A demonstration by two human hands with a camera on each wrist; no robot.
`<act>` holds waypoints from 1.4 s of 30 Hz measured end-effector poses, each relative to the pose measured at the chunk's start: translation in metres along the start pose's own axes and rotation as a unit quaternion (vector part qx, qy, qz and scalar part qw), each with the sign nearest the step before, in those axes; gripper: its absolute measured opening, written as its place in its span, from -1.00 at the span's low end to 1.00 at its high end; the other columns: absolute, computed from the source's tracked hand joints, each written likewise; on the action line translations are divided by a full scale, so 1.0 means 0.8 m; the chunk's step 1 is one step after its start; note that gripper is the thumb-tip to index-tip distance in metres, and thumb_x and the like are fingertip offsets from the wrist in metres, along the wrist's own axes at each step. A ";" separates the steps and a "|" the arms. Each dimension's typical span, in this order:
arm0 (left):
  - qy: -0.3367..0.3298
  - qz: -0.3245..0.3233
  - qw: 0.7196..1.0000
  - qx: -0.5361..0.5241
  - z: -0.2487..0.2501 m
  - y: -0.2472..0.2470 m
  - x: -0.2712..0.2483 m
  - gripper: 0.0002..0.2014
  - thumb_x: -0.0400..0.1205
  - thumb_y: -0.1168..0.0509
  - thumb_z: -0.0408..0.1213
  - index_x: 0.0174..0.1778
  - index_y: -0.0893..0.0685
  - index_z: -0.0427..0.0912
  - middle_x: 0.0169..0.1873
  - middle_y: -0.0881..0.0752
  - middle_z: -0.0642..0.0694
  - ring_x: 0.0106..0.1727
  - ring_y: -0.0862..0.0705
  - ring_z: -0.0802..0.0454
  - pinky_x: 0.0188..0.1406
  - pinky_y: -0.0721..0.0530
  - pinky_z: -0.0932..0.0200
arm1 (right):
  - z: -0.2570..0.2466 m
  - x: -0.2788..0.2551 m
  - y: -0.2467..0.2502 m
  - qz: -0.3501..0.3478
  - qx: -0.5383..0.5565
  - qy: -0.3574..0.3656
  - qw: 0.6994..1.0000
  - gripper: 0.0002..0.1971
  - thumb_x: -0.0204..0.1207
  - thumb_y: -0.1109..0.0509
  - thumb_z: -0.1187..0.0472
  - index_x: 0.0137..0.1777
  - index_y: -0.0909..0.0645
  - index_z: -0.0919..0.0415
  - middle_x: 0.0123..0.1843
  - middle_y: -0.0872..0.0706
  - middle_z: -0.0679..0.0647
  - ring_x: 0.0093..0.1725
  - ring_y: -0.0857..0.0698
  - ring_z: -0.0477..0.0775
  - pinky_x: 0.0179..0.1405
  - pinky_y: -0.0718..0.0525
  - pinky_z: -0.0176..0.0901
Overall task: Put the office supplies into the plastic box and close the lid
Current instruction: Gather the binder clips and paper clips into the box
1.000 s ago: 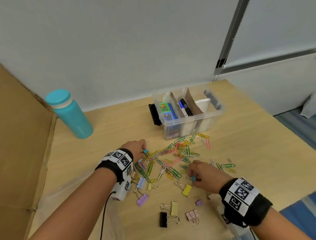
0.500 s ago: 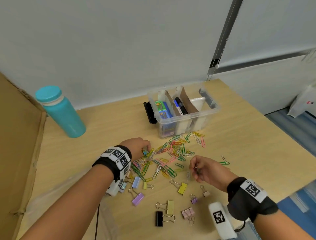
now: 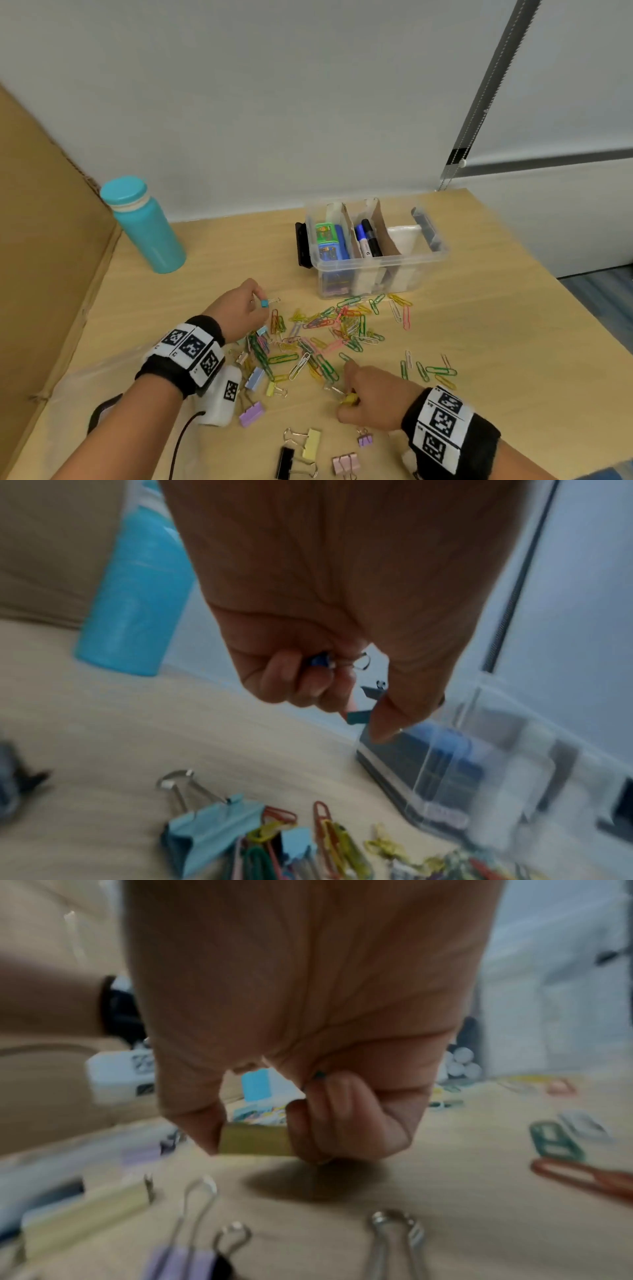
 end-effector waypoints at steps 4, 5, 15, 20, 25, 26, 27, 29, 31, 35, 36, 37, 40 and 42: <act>0.049 0.029 0.985 -0.166 -0.008 0.005 -0.019 -0.85 0.70 -0.07 -0.21 -0.15 -0.46 -0.13 -0.38 -0.44 -0.07 -0.43 -0.34 0.06 -0.43 -0.30 0.15 | 0.020 0.003 0.023 -0.040 0.289 0.026 0.956 -0.72 0.49 -0.17 -0.11 -0.08 -0.39 0.11 -0.30 -0.48 -0.03 -0.41 -0.39 -0.07 -0.38 -0.37 -0.19; 0.058 0.030 0.974 -0.215 -0.007 0.005 -0.022 -0.82 0.70 -0.06 -0.22 -0.20 -0.45 -0.14 -0.39 -0.42 -0.06 -0.45 -0.33 0.07 -0.47 -0.28 0.17 | 0.024 0.006 0.027 -0.066 0.397 0.040 0.915 -0.70 0.40 -0.19 -0.11 -0.11 -0.43 0.13 -0.33 -0.51 0.02 -0.45 -0.39 -0.05 -0.45 -0.38 -0.22; 0.113 0.096 0.777 -0.612 -0.014 0.004 -0.049 -0.70 0.50 0.10 -0.62 -0.23 -0.45 -0.20 -0.35 -0.50 -0.11 -0.54 -0.37 0.10 -0.66 -0.34 0.30 | -0.018 0.054 0.064 0.039 0.469 0.078 0.879 -0.78 0.62 -0.34 0.16 -0.26 -0.54 0.17 -0.37 -0.60 0.11 -0.45 -0.53 0.00 -0.47 -0.50 -0.25; 0.124 0.093 0.763 -0.628 -0.026 0.004 -0.054 -0.72 0.50 0.10 -0.61 -0.27 -0.41 -0.19 -0.38 -0.44 -0.10 -0.58 -0.36 0.13 -0.68 -0.34 0.33 | -0.072 0.104 0.072 0.127 0.135 0.104 0.977 -0.65 0.53 -0.40 -0.08 -0.37 -0.43 0.08 -0.41 -0.50 -0.02 -0.37 -0.53 0.01 -0.33 -0.50 -0.16; 0.163 0.050 0.801 -0.574 -0.041 -0.001 -0.054 -0.80 0.65 -0.07 -0.37 -0.31 -0.39 -0.13 -0.45 -0.42 -0.04 -0.54 -0.32 0.11 -0.60 -0.28 0.27 | -0.105 0.146 0.063 0.141 -0.069 0.097 0.983 -0.77 0.57 -0.32 0.00 0.14 -0.51 0.08 0.02 -0.69 0.13 -0.08 -0.67 0.17 -0.19 -0.62 -0.09; 0.171 0.054 0.818 -0.547 -0.044 -0.002 -0.053 -0.76 0.67 -0.12 -0.32 -0.34 -0.38 -0.12 -0.48 -0.39 -0.02 -0.56 -0.30 0.12 -0.60 -0.26 0.27 | -0.108 0.150 0.060 0.131 -0.100 0.088 0.982 -0.74 0.58 -0.31 0.00 0.19 -0.50 0.10 0.05 -0.68 0.16 -0.05 -0.67 0.20 -0.20 -0.58 -0.09; 0.174 0.063 0.847 -0.499 -0.048 -0.001 -0.052 -0.71 0.68 -0.17 -0.29 -0.39 -0.38 -0.11 -0.52 -0.36 -0.01 -0.58 -0.28 0.12 -0.62 -0.24 0.28 | -0.111 0.154 0.057 0.127 -0.121 0.083 0.981 -0.72 0.59 -0.30 0.00 0.21 -0.49 0.12 0.08 -0.68 0.18 -0.02 -0.67 0.23 -0.20 -0.57 -0.08; 0.149 0.079 0.930 -0.326 -0.055 0.000 -0.048 -0.66 0.67 -0.25 -0.26 -0.43 -0.38 -0.13 -0.56 -0.37 0.03 -0.59 -0.30 0.15 -0.63 -0.28 0.34 | -0.117 0.158 0.054 0.130 -0.133 0.077 0.980 -0.69 0.61 -0.29 -0.01 0.22 -0.48 0.16 0.11 -0.67 0.20 0.03 -0.68 0.26 -0.19 -0.55 -0.08; 0.095 0.070 0.985 -0.122 -0.060 0.002 -0.044 -0.75 0.68 -0.23 -0.25 -0.33 -0.43 -0.16 -0.50 -0.45 0.07 -0.50 -0.40 0.24 -0.53 -0.36 0.41 | -0.120 0.160 0.052 0.129 -0.131 0.069 0.981 -0.69 0.62 -0.28 0.00 0.23 -0.49 0.18 0.12 -0.66 0.21 0.05 -0.67 0.26 -0.18 -0.53 -0.09; 0.054 -0.039 0.995 0.069 -0.062 -0.004 -0.036 -0.81 0.70 -0.12 -0.22 0.23 -0.38 -0.07 -0.47 -0.47 0.04 -0.47 -0.43 0.11 -0.40 -0.39 0.17 | -0.122 0.164 0.050 0.121 -0.106 0.042 0.986 -0.68 0.61 -0.28 0.03 0.24 -0.50 0.21 0.17 -0.64 0.20 0.09 -0.67 0.23 -0.07 -0.60 -0.05; 0.051 -0.058 0.993 0.086 -0.062 -0.006 -0.034 -0.74 0.70 -0.12 -0.22 0.31 -0.34 -0.05 -0.48 -0.47 0.04 -0.48 -0.43 0.10 -0.40 -0.40 0.15 | -0.123 0.165 0.049 0.121 -0.099 0.037 0.987 -0.67 0.61 -0.28 0.03 0.25 -0.50 0.21 0.17 -0.64 0.19 0.10 -0.67 0.23 -0.06 -0.60 -0.05; 0.047 -0.070 0.991 0.101 -0.062 -0.008 -0.033 -0.69 0.69 -0.13 -0.21 0.36 -0.31 -0.03 -0.47 -0.47 0.05 -0.46 -0.45 0.09 -0.38 -0.41 0.14 | -0.124 0.167 0.048 0.123 -0.089 0.034 0.988 -0.66 0.60 -0.29 0.02 0.26 -0.50 0.22 0.17 -0.65 0.19 0.10 -0.67 0.23 -0.06 -0.61 -0.05; 0.046 -0.091 0.985 0.139 -0.059 -0.011 -0.033 -0.62 0.67 -0.16 -0.22 0.40 -0.29 -0.01 -0.39 -0.49 0.04 -0.32 -0.53 -0.02 -0.30 -0.46 0.16 | -0.128 0.169 0.045 0.132 -0.064 0.032 0.989 -0.62 0.58 -0.32 -0.01 0.25 -0.50 0.23 0.16 -0.66 0.19 0.09 -0.68 0.22 -0.07 -0.62 -0.05; 0.053 -0.085 0.984 0.150 -0.058 -0.011 -0.033 -0.64 0.65 -0.17 -0.25 0.36 -0.32 0.01 -0.37 -0.49 0.04 -0.28 -0.54 -0.04 -0.29 -0.47 0.16 | -0.129 0.170 0.043 0.136 -0.065 0.028 0.988 -0.62 0.58 -0.32 -0.01 0.26 -0.51 0.24 0.17 -0.66 0.20 0.10 -0.68 0.22 -0.08 -0.61 -0.06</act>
Point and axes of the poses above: each hand's wrist, its own x-axis towards the middle knuckle, its own y-axis out of the back of the hand, z = x × y, the point moved 1 cm from there along x, towards the middle knuckle
